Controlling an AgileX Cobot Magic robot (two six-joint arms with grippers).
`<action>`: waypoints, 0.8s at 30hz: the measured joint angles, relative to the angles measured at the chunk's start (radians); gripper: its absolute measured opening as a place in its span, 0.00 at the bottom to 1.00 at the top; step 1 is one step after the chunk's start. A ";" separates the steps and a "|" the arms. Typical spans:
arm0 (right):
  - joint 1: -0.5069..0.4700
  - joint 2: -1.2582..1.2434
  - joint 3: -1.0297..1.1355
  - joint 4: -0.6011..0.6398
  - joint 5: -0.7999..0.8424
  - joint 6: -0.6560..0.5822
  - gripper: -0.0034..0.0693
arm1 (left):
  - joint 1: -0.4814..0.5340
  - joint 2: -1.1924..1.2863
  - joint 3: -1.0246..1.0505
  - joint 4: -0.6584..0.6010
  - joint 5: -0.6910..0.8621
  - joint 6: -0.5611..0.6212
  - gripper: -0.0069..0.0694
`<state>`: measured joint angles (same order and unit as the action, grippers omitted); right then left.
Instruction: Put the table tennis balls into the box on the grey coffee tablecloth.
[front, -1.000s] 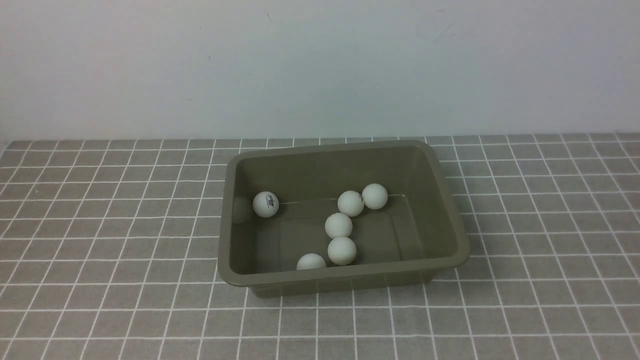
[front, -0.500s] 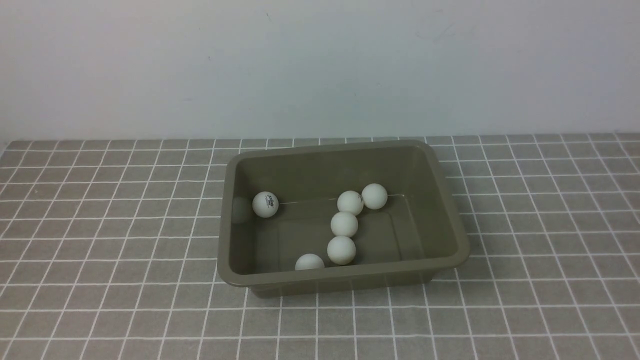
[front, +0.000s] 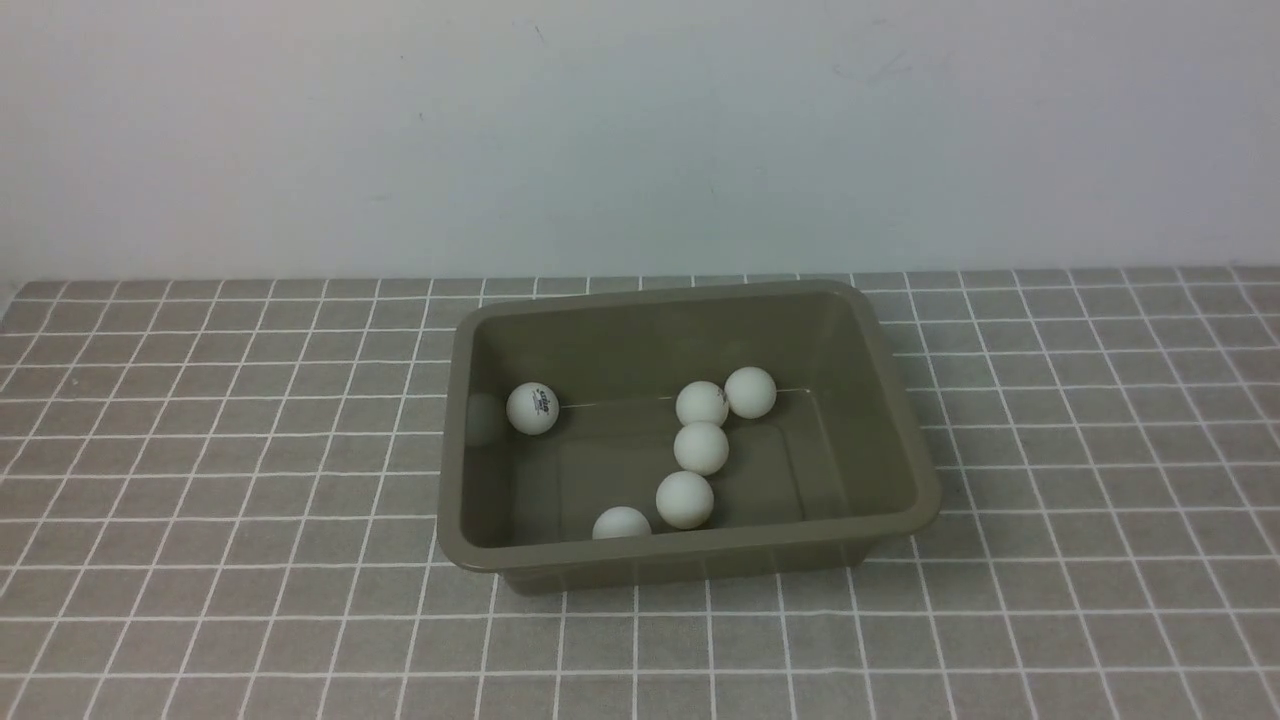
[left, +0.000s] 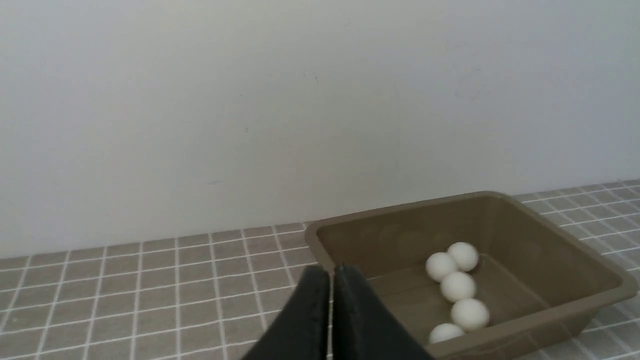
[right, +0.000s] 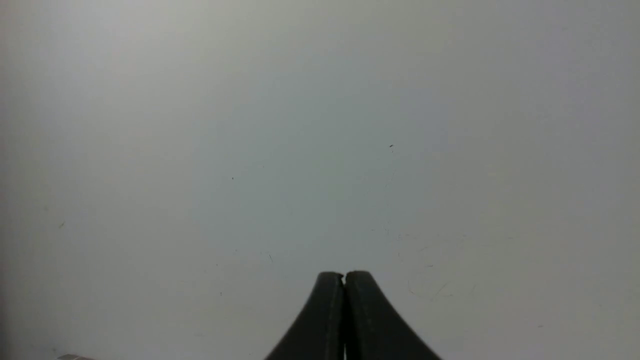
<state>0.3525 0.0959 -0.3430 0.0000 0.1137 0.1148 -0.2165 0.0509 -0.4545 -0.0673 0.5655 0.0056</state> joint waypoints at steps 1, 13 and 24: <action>0.000 0.000 0.000 0.000 0.000 0.000 0.03 | 0.019 0.000 0.035 0.025 -0.020 -0.006 0.08; 0.000 0.000 0.000 0.000 0.000 0.000 0.03 | 0.163 -0.025 0.477 0.083 -0.206 0.018 0.08; 0.000 0.000 0.000 0.000 0.000 0.000 0.03 | 0.196 -0.062 0.481 0.042 -0.194 0.039 0.08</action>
<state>0.3525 0.0959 -0.3430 0.0000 0.1140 0.1148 -0.0205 -0.0108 0.0265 -0.0249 0.3713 0.0444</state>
